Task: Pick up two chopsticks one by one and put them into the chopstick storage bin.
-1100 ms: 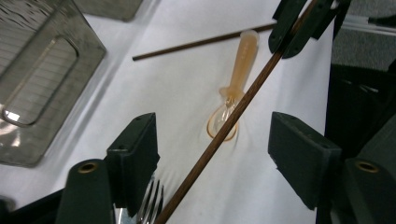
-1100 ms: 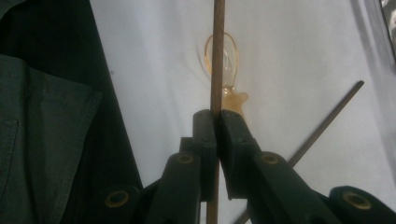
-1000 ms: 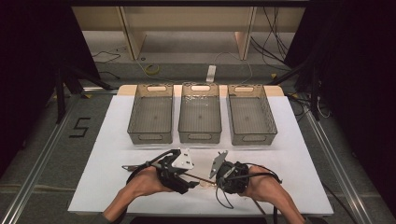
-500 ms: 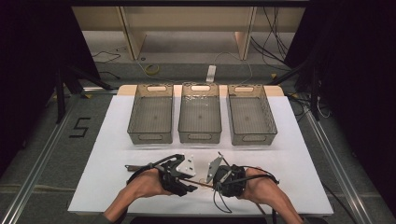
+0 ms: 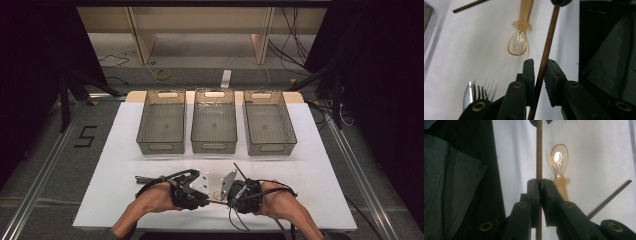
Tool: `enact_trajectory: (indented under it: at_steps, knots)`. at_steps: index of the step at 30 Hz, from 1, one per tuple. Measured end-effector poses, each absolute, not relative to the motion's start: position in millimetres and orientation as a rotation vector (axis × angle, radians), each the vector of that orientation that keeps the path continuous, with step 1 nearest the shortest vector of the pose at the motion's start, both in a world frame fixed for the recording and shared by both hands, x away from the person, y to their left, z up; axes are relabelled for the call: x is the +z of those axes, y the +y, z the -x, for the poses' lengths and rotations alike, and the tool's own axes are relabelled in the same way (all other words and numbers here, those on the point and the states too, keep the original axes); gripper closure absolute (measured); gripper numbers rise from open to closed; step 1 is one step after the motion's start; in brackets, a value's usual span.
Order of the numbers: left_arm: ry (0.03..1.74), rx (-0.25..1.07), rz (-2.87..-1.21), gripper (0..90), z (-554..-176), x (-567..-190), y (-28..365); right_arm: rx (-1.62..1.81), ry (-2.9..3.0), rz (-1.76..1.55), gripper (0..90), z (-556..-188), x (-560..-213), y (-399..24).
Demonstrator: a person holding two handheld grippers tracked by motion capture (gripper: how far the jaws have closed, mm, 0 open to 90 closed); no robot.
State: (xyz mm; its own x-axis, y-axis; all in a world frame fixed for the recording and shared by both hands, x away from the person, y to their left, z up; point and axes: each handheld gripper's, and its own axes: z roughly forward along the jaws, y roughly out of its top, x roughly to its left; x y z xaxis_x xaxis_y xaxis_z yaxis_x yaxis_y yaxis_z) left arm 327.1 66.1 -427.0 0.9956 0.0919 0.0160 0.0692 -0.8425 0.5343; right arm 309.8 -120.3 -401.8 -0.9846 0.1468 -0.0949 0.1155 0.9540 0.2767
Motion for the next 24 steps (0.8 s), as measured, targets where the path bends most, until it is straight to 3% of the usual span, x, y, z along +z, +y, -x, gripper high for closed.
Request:
enact_trajectory:
  at_steps: [5,8,14,24]
  knots:
    - [0.092,0.027,-2.588,84.6,-324.8,-428.4,65.2,0.436,2.997,-0.239,78.9,-315.9,-402.5,-127.1]
    - [0.128,0.045,-2.582,84.9,-328.2,-430.5,69.5,0.462,3.008,-0.285,62.6,-320.4,-399.5,-134.3]
    - [0.205,0.095,-2.551,85.0,-333.6,-425.1,76.4,0.579,2.931,-0.412,44.1,-327.6,-390.8,-146.9]
    - [0.449,0.191,-2.472,85.0,-351.0,-418.1,97.0,0.758,2.725,-0.684,30.8,-329.5,-384.5,-175.2]
